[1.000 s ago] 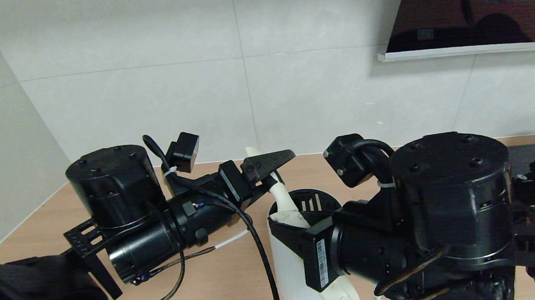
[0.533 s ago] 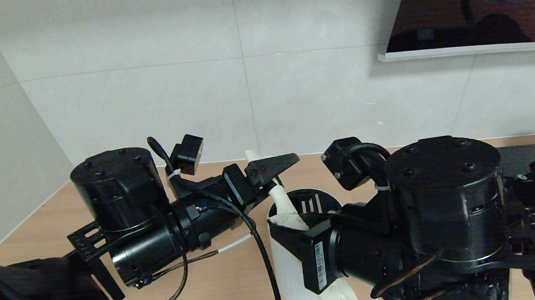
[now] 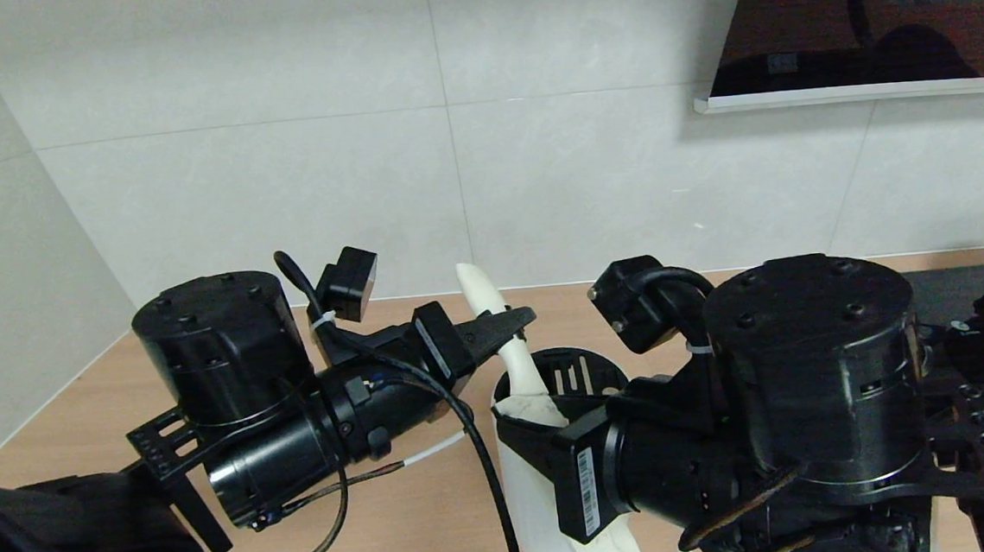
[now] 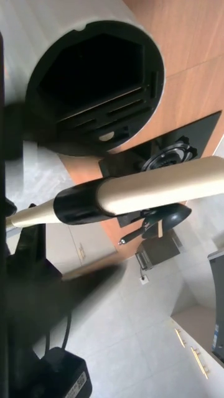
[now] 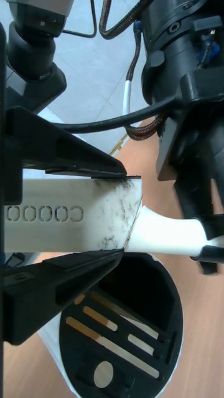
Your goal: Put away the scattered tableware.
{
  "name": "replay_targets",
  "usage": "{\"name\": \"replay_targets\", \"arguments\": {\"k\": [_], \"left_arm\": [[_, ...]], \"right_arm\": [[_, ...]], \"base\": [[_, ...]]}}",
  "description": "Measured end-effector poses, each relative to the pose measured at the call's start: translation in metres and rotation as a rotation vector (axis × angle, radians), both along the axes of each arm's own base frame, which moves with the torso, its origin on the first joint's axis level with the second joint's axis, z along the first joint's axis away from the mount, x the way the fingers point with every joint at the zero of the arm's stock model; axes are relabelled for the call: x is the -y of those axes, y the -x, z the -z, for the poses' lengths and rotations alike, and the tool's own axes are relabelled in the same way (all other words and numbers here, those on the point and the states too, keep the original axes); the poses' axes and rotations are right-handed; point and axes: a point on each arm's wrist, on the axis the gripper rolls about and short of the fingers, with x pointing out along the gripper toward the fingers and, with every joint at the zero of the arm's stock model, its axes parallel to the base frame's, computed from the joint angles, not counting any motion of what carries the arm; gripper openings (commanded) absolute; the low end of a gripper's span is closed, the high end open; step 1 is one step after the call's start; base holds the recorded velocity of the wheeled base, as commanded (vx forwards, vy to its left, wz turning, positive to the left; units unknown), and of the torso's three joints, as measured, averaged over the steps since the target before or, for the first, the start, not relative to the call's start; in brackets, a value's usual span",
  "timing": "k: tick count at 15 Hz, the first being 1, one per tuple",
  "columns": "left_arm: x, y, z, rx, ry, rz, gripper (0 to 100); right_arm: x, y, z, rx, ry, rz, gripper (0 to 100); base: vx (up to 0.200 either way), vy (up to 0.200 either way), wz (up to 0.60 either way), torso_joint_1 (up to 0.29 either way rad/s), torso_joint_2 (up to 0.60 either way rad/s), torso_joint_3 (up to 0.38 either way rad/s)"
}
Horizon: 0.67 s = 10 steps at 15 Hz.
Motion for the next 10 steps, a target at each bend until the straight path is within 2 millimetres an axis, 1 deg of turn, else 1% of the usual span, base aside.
{"name": "replay_targets", "arguments": {"k": [10], "left_arm": [[-0.0002, 0.0003, 0.0001, -0.001, -0.001, 0.0, 0]], "right_arm": [[0.0002, -0.0005, -0.0006, -0.008, -0.012, 0.007, 0]], "base": [[0.0, 0.0, 0.0, 0.0, 0.0, 0.0]]}}
